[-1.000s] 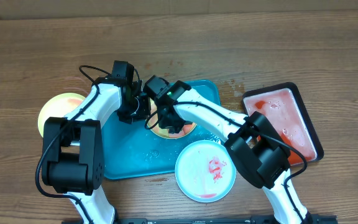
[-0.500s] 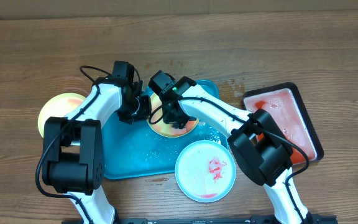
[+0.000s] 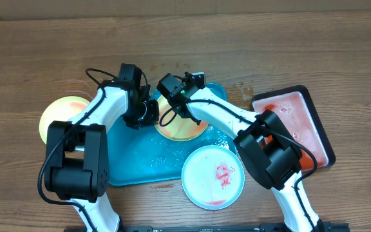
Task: Clean dirty plates on tray and stack at the side
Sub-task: 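Continue scrubbing the small yellow plate's center with the right gripper sponge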
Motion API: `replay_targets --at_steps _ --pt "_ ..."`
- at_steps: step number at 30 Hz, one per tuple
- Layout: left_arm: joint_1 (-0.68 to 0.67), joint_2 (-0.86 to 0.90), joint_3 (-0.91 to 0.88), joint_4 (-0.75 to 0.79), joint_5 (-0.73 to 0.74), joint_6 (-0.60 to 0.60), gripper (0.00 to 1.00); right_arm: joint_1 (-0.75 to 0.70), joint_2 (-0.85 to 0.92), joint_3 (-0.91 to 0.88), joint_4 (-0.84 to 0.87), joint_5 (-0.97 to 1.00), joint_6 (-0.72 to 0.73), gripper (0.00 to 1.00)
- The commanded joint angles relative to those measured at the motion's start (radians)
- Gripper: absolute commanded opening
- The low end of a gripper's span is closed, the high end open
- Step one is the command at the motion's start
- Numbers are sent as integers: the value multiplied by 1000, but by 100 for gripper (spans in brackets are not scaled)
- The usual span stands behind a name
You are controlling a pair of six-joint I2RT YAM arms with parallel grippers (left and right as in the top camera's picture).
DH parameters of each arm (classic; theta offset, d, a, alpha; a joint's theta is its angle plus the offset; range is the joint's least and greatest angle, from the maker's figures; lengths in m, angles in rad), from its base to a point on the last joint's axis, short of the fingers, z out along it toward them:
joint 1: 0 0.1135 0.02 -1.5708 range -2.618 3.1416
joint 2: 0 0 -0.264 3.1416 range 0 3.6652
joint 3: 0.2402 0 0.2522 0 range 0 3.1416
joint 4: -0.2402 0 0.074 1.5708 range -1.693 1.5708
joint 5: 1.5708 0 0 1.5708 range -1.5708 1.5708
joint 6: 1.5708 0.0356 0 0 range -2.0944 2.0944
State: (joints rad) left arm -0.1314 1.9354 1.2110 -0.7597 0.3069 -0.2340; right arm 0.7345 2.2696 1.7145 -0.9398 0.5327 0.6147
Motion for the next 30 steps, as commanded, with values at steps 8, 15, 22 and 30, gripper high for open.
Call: replay_targets --at_steps 8,15,22,30 --pt "8 21 -12 -33 -55 28 4 -10 46 -23 158 -66 -248 4" --pt "8 21 -12 -33 -55 19 4 -8 46 -24 23 -230 -80 4" --pt "8 21 -12 -33 -55 19 4 -25 46 -25 -3 -743 -212 4" --pt "8 21 -12 -33 -51 17 4 -25 46 -25 48 -1006 -294 4"
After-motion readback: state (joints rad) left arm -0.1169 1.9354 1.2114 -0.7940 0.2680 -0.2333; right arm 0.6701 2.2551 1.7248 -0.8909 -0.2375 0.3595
